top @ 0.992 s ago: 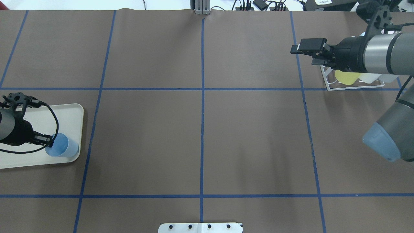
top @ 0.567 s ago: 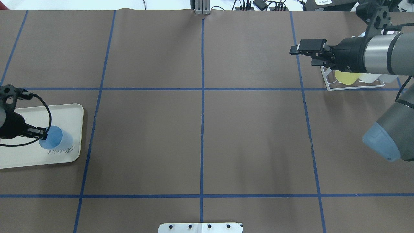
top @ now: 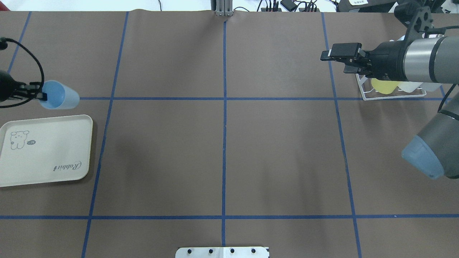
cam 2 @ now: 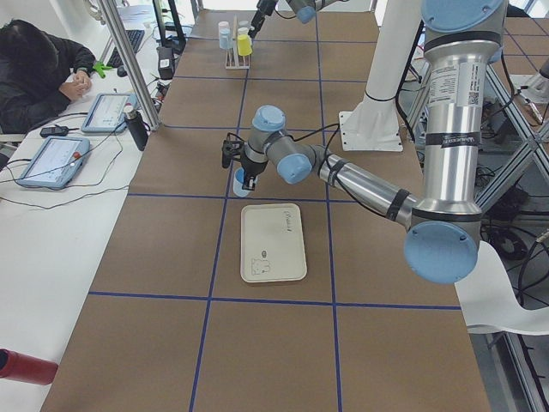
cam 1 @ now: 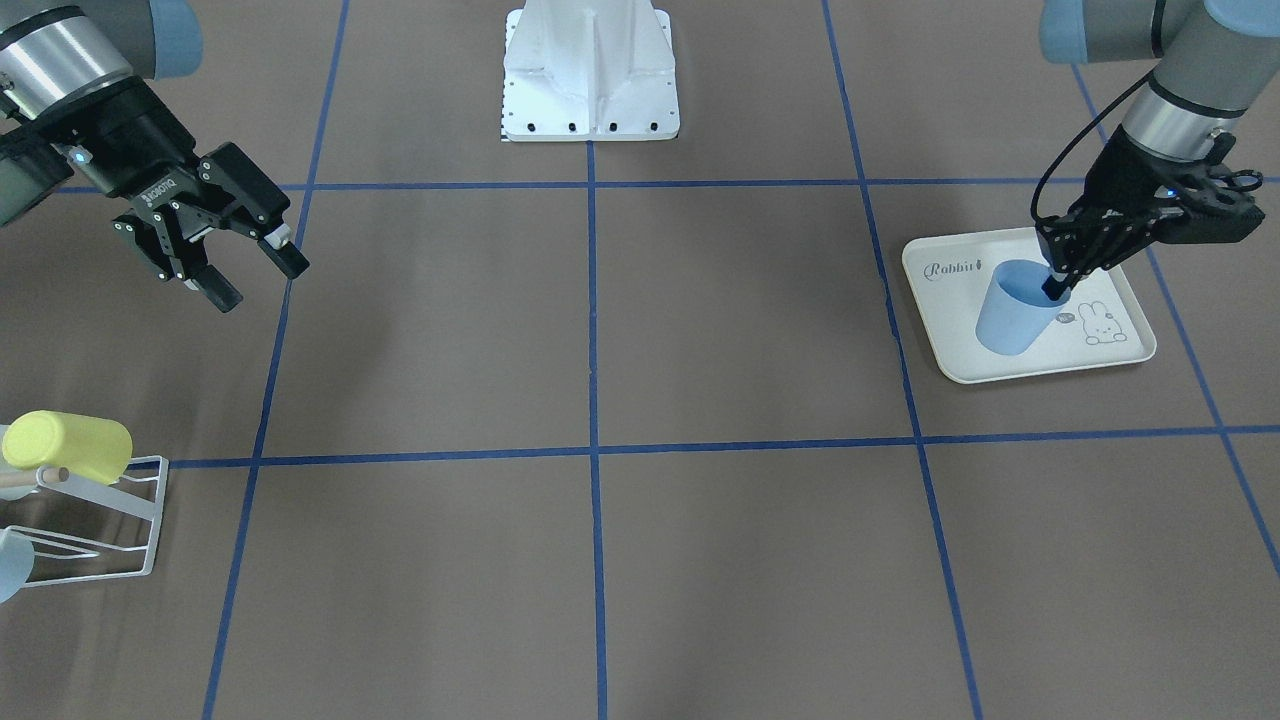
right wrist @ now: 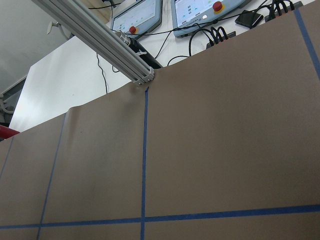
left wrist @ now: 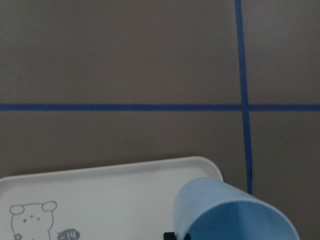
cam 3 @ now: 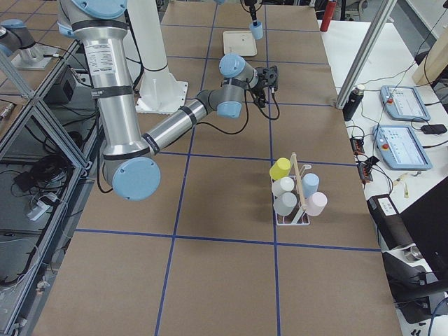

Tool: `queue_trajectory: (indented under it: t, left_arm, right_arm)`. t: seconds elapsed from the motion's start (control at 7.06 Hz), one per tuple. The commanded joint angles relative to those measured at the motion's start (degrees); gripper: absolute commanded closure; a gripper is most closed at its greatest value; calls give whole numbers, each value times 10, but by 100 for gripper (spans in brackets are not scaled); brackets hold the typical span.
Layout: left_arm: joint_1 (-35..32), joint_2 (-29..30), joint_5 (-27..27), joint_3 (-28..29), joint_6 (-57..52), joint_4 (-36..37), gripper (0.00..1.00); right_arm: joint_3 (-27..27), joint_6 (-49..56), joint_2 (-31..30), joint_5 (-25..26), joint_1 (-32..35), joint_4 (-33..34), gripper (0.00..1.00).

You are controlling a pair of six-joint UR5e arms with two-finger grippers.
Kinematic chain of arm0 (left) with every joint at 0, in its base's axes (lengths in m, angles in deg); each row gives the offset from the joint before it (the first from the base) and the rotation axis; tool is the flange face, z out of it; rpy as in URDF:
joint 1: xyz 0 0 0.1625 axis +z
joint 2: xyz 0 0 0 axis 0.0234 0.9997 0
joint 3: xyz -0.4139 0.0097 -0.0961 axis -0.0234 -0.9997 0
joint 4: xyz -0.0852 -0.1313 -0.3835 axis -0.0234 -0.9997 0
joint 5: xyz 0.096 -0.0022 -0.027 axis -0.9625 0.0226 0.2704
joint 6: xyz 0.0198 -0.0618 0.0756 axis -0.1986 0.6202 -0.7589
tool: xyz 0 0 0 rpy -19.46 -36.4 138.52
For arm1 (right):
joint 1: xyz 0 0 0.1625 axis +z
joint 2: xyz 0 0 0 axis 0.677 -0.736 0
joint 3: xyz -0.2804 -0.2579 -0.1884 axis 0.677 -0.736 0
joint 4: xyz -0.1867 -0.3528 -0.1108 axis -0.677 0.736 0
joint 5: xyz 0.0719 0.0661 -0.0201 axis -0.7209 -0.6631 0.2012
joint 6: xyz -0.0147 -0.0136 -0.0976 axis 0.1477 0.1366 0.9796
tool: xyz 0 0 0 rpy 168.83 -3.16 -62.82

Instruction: Transfer IKEA cup to right arm and place on rack

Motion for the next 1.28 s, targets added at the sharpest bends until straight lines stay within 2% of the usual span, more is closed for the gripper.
queue_trajectory:
  t: [0.0, 0.28, 0.57, 0.71, 0.85, 0.99, 1.13]
  left_arm:
    - [4, 94, -11, 17, 175, -14, 100]
    - [46, 138, -60, 55, 335, -120, 100]
    - [104, 177, -144, 100, 479, -246, 100]
    - [111, 184, -147, 119, 535, -313, 100]
    - [112, 184, -147, 158, 599, -428, 100]
    - [112, 183, -161, 204, 647, -541, 100]
    - [123, 184, -202, 247, 677, -630, 100]
  right_arm:
    - [-1, -7, 0, 1, 0, -7, 0]
    - [-2, -22, 10, 2, 0, -9, 0]
    - [-10, -75, 42, 4, -1, -9, 0]
    - [-29, -114, 77, 9, -3, -24, 0]
    - [-63, -167, 101, 20, -4, -82, 0]
    - [-96, -211, 106, 63, -18, -165, 0]
    - [-116, -243, 109, 109, -41, -223, 0]
